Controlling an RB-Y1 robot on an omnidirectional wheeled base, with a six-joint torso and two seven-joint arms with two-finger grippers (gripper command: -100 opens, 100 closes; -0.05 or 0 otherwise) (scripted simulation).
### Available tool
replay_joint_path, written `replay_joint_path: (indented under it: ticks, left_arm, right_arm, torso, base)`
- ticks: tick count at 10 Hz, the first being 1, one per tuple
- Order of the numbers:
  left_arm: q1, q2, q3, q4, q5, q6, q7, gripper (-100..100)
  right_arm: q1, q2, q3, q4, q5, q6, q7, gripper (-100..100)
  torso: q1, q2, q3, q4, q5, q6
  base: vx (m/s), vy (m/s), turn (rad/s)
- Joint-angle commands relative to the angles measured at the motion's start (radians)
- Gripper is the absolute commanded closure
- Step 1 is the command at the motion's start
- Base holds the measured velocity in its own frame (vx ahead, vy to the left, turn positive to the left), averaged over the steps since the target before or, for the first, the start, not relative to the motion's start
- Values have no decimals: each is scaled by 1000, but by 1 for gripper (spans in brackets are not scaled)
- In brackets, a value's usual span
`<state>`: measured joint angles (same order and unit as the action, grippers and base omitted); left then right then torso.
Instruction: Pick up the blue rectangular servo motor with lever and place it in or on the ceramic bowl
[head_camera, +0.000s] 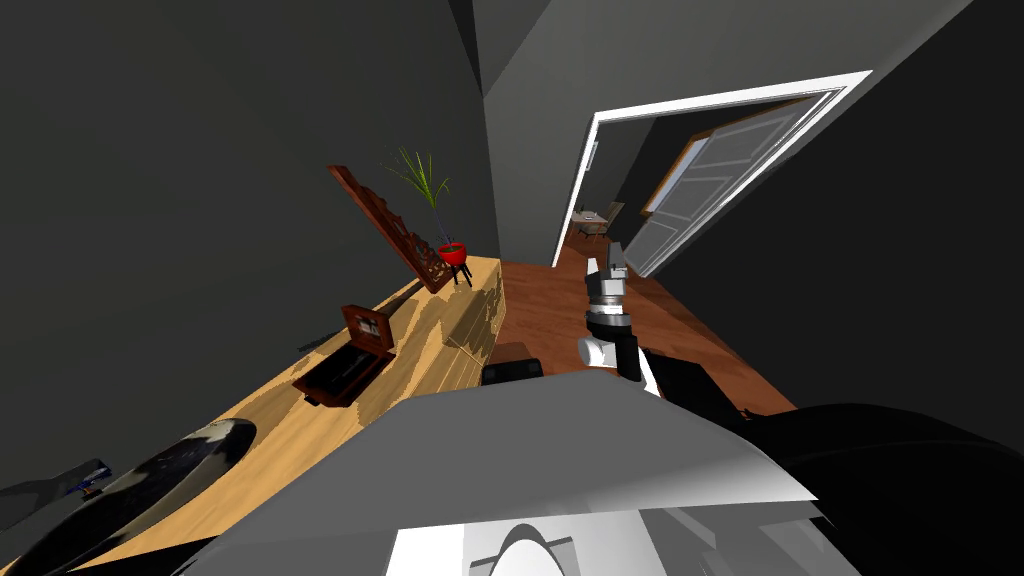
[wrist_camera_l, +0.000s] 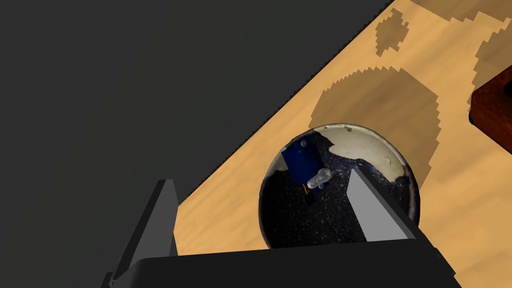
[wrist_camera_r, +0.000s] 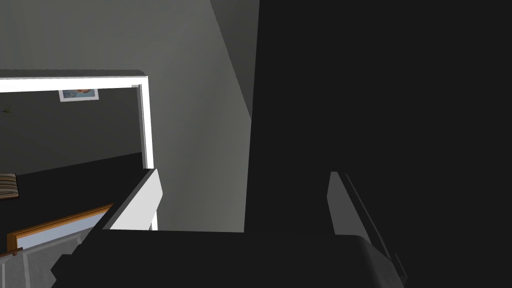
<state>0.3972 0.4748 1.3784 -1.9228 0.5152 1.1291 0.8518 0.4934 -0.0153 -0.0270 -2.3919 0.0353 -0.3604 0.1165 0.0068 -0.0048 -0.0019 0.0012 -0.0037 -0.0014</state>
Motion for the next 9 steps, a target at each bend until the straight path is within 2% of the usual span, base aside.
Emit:
replay_joint_path:
  ticks: [1, 2, 3, 4, 9]
  left_arm:
    - [10, 7, 14, -25, 8, 31, 11, -100]
    - [16, 12, 24, -39, 13, 49, 18, -100]
    - [12, 12, 19, -25, 12, 34, 12, -100]
    - [13, 13, 20, -26, 13, 38, 13, 0]
    - [13, 13, 20, -26, 13, 38, 12, 0]
  right_arm:
    - [0, 0, 0, 0, 0, 0, 0, 0]
    - [0, 0, 0, 0, 0, 0, 0, 0]
    - [0, 0, 0, 0, 0, 0, 0, 0]
    - [0, 0, 0, 0, 0, 0, 0, 0]
    - [0, 0, 0, 0, 0, 0, 0, 0]
  torso:
    - [0, 0, 0, 0, 0, 0]
    - [0, 0, 0, 0, 0, 0]
    - [0, 0, 0, 0, 0, 0]
    - [0, 0, 0, 0, 0, 0]
    - [-1, 0, 0, 0, 0, 0]
  base:
    - [-1, 10, -25]
    - [1, 11, -26]
    - [0, 6, -4]
    - [0, 0, 0]
    - [0, 0, 0]
